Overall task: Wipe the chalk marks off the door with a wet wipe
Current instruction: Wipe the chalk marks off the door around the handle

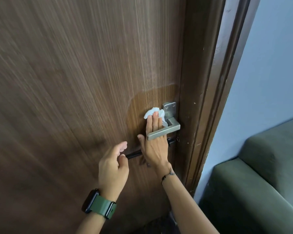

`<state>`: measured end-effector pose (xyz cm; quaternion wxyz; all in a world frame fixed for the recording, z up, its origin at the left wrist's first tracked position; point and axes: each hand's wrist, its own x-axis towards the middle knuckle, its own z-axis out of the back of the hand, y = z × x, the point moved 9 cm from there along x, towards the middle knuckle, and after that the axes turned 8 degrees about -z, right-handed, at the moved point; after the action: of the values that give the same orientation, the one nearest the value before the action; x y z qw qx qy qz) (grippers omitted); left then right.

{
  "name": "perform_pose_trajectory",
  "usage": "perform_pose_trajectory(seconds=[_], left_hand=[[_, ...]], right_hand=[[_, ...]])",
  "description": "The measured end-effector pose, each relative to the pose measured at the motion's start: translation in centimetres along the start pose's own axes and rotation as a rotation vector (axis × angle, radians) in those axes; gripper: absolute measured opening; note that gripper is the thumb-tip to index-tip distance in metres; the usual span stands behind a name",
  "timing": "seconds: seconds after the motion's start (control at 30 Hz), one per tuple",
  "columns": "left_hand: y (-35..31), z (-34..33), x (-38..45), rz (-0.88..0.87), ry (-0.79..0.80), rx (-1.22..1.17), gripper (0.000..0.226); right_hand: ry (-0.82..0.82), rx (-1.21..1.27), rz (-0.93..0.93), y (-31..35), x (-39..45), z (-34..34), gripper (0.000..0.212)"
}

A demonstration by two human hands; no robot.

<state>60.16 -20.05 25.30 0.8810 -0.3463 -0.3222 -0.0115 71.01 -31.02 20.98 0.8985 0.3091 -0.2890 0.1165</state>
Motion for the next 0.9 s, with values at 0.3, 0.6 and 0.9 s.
perform_pose_trajectory(seconds=[0.3,0.6,0.9], left_hand=[[0.5,-1.0,-0.7,0.037,0.033,0.027,0.036],[-0.1,-1.5,-1.0,0.039,0.041,0.035,0.034],[0.8,-0.5,-2.0,0.080,0.033,0.056,0.035]], right_hand=[[0.228,-0.068,0.021,0.7,-7.8,-4.5,0.063],[0.157,-0.108,-0.251,-7.4,-4.0,-1.1,0.061],[0.089,0.092,-0.356,-6.4,-3.7,-0.7,0.053]])
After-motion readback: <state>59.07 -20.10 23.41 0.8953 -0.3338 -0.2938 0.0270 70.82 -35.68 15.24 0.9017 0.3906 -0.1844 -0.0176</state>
